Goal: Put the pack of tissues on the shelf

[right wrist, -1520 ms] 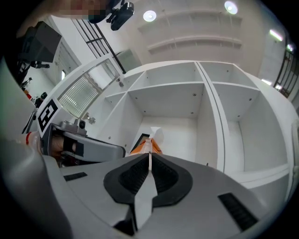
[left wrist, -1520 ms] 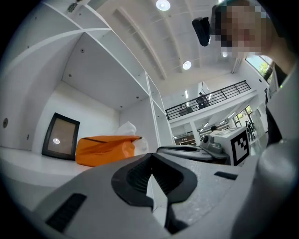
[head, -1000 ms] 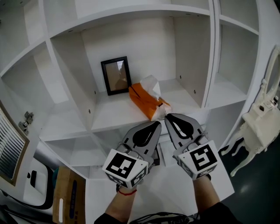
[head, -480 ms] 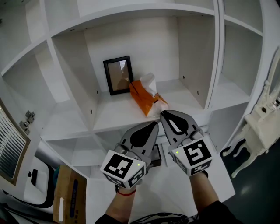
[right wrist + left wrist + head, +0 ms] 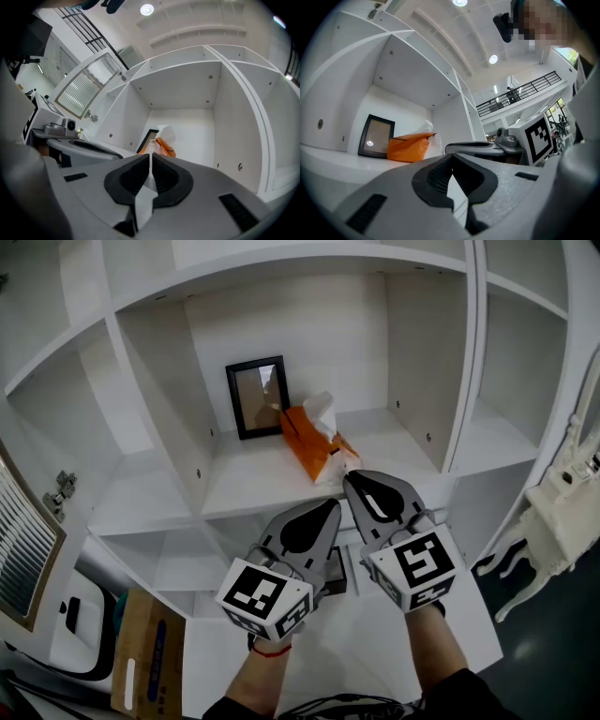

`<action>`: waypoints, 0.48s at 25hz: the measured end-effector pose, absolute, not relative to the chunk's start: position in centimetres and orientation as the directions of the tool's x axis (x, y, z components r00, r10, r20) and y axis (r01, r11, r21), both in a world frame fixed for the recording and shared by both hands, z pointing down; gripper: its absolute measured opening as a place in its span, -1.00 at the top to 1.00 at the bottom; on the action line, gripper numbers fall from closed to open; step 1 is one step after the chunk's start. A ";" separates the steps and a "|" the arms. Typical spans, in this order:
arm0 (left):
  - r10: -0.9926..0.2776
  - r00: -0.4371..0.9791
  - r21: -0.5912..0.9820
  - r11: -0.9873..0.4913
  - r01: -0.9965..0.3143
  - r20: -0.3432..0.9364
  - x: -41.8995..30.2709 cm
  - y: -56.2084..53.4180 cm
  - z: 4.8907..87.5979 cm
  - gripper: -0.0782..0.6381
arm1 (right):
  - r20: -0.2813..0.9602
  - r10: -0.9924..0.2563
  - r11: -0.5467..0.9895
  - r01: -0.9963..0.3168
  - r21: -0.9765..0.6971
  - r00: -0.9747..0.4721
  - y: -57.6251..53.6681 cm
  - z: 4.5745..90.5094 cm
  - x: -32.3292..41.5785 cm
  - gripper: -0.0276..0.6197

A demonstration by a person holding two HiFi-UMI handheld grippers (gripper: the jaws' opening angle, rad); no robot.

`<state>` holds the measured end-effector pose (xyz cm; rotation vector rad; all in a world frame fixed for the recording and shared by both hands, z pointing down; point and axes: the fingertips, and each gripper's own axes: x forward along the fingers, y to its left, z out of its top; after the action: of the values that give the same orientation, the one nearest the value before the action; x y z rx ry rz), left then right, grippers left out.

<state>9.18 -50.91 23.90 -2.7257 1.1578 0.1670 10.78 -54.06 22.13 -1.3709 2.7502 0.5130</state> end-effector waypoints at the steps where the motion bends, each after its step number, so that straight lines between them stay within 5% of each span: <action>1: -0.703 0.690 -0.115 -0.681 -0.723 -0.171 9.1 -50.9 24.0 0.76 | -0.177 -0.769 0.560 -0.781 0.277 -0.615 -53.9 22.0 10.8 0.86; 12: -0.720 0.670 -0.105 -0.664 -0.741 -0.178 8.2 -50.5 24.2 0.76 | -0.199 -0.737 0.592 -0.759 0.272 -0.646 -51.6 22.0 10.2 0.86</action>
<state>8.22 -50.46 24.21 -2.7150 1.1975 0.1815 10.25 -51.58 22.02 -1.2911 2.7444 0.5166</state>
